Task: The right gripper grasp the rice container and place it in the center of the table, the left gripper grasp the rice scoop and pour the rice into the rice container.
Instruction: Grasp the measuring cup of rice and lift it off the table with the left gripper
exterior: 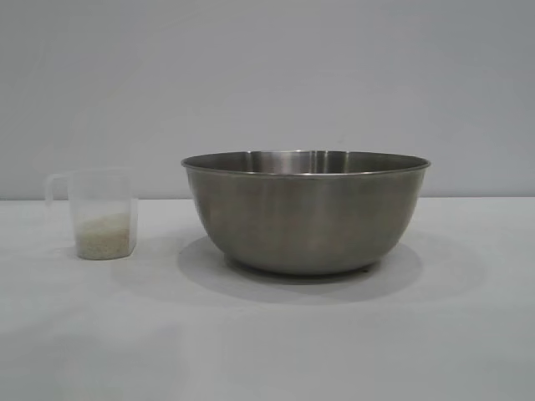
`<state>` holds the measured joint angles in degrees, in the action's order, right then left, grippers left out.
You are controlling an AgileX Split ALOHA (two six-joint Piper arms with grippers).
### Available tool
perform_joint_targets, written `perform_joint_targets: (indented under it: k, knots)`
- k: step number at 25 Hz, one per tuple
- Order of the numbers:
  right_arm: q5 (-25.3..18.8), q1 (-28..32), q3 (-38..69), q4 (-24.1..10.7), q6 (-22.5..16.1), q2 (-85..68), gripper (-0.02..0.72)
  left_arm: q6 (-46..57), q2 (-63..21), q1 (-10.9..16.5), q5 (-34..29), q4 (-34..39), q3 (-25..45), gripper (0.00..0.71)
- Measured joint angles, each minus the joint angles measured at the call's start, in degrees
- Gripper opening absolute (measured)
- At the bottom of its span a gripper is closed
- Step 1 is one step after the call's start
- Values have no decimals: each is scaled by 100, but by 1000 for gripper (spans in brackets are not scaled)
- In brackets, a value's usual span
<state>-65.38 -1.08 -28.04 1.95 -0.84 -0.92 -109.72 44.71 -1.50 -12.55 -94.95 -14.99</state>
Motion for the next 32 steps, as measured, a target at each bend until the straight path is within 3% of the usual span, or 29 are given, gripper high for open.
perform_joint_targets:
  k: [4, 8, 14, 21, 25, 28, 32]
  knots:
    - [0, 0, 0, 0, 0, 0, 387, -971, 0, 0, 226, -59, 0, 436]
    - [0, 0, 0, 0, 0, 0, 387, -581, 0, 0, 384, -527, 0, 436]
    - [0, 0, 0, 0, 0, 0, 387, 2440, 0, 0, 74, -609, 0, 436]
    - [0, 0, 0, 0, 0, 0, 387, 7783, 0, 0, 64, -622, 0, 436]
    - [0, 0, 0, 0, 0, 0, 387, 9900, 0, 0, -576, -622, 0, 436]
    - [0, 0, 0, 0, 0, 0, 387, 9835, 0, 0, -1469, -601, -40, 436]
    - [0, 0, 0, 0, 0, 0, 387, 7608, 0, 0, -2928, -590, -191, 436]
